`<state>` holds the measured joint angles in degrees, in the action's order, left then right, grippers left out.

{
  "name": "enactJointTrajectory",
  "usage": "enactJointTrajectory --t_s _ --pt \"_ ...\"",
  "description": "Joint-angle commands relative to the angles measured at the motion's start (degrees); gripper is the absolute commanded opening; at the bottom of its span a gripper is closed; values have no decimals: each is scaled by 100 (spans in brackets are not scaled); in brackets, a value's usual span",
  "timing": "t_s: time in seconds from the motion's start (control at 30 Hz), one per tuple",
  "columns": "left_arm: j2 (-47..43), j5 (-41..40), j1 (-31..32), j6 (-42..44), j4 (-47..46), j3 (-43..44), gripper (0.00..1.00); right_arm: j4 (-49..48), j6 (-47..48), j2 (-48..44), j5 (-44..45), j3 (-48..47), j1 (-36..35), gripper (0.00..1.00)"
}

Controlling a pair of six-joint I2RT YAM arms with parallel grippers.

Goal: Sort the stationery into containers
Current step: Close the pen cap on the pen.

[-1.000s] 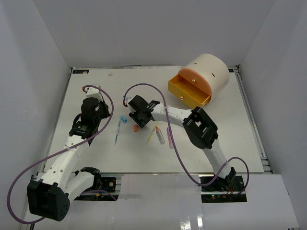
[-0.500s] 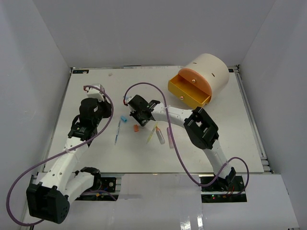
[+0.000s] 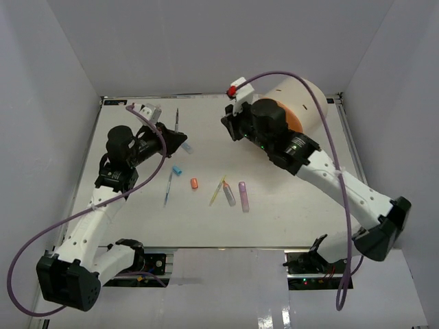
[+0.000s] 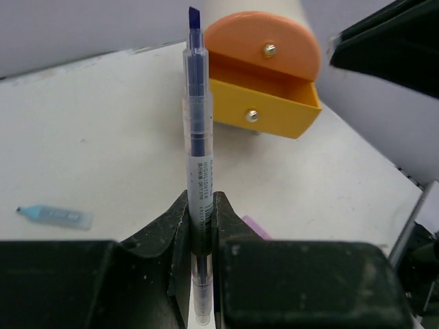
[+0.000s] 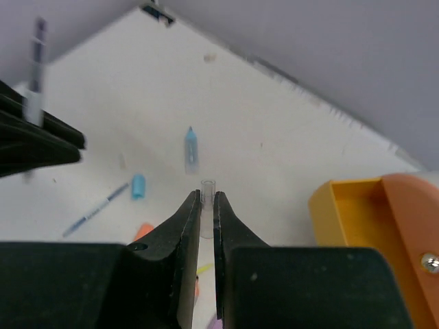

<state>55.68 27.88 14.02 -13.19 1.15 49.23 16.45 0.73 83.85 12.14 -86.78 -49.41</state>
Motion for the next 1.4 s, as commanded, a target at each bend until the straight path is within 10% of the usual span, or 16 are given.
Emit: enactJointTrajectory --t_s 0.0,0.63,1.37 --pt "494 1535 118 -34 -474 551 0 -1219 269 -711 174 511 -8 8" --pt "505 1932 786 238 -1108 34 0 -4650 -1074 -1407 -2356 1893 1 8" --pt "233 1818 1076 238 -1521 -318 0 -5925 -1409 -1257 -1988 2561 1 8"
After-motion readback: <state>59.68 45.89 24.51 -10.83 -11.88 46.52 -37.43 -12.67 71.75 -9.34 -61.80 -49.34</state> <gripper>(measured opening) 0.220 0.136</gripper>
